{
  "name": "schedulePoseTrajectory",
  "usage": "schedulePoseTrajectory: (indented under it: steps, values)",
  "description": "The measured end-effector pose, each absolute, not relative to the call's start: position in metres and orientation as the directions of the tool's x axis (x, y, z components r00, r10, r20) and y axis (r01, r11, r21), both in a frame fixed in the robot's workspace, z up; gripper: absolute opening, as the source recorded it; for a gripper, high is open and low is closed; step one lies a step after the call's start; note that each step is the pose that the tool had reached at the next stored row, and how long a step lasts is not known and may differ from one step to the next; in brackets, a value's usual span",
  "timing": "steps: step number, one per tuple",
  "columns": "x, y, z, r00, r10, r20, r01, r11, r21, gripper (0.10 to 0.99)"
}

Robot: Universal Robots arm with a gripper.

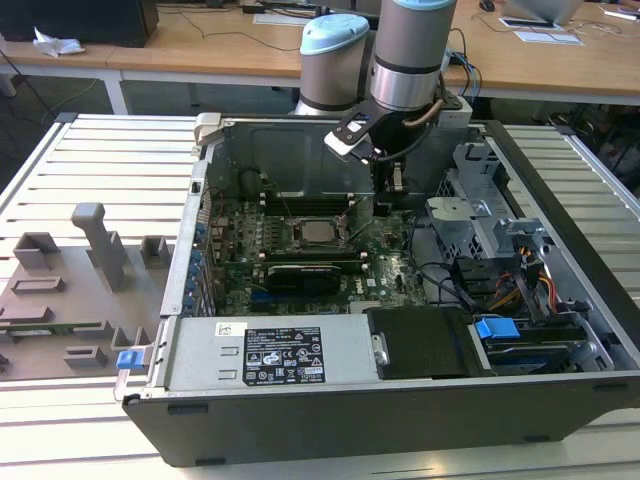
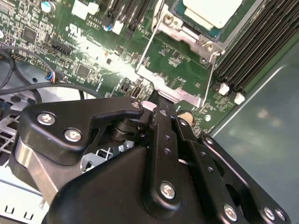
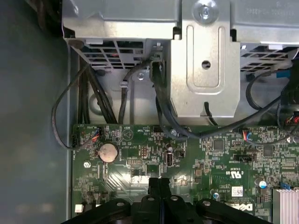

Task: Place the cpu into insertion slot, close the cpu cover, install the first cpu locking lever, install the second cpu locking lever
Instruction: 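Close the cpu cover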

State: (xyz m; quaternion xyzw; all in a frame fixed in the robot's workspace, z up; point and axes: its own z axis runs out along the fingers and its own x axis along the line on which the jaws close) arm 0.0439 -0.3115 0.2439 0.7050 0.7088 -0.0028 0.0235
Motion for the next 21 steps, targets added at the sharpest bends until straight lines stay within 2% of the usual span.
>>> schedulePoseTrajectory:
  steps: [3,5,6,21]
  values:
    - [0.044,-0.312,0.244,-0.005,0.999,-0.037,1.000,0.006,0.029,0.106]
    - [0.044,-0.312,0.244,-0.006,0.999,-0.037,1.000,0.006,-0.005,0.106]
    - [0.044,-0.312,0.244,-0.006,0.999,-0.037,1.000,0.006,-0.010,0.106]
    - [0.027,-0.312,0.244,-0.006,0.999,-0.037,1.000,0.006,-0.010,0.106]
